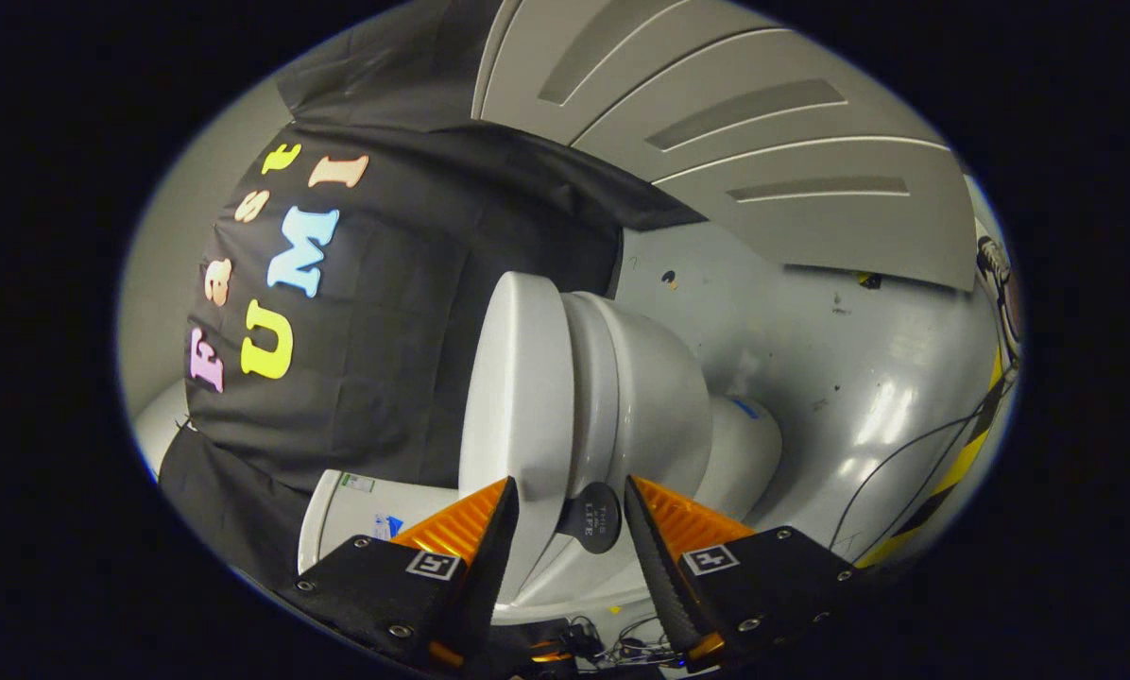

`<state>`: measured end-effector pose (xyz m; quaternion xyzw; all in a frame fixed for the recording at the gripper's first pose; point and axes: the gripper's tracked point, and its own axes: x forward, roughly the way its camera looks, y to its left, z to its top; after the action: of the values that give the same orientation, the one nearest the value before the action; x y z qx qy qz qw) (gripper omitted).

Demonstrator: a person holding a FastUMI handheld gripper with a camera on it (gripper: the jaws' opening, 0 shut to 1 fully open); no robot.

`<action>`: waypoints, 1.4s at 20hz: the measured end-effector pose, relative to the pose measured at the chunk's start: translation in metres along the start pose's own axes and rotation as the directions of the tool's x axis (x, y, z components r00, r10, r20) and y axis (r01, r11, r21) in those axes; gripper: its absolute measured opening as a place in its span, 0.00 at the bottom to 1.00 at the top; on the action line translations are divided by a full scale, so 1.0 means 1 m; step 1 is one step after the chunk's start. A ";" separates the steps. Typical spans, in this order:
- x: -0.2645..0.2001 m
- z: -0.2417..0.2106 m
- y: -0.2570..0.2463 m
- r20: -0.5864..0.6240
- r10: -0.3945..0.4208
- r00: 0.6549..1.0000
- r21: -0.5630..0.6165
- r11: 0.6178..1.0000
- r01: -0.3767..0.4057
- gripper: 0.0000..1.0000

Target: Open the toilet lid.

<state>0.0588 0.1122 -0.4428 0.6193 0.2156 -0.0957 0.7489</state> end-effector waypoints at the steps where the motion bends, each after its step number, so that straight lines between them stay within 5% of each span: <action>1: 0.004 0.000 -0.003 0.000 -0.001 1.000 -0.001 1.000 0.001 0.67; 5: 0.007 -0.009 -0.008 -0.031 0.007 0.999 0.016 1.000 -0.006 0.36; 12: 0.004 -0.008 -0.010 -0.010 0.013 1.000 0.043 0.999 -0.013 0.12; 16: 0.003 -0.011 -0.001 0.006 0.005 1.000 -0.058 0.998 -0.005 0.00; 28: 0.000 -0.007 0.002 0.012 -0.059 0.998 -0.212 0.975 0.060 0.00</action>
<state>0.0583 0.1197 -0.4417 0.5287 0.2411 -0.0963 0.8082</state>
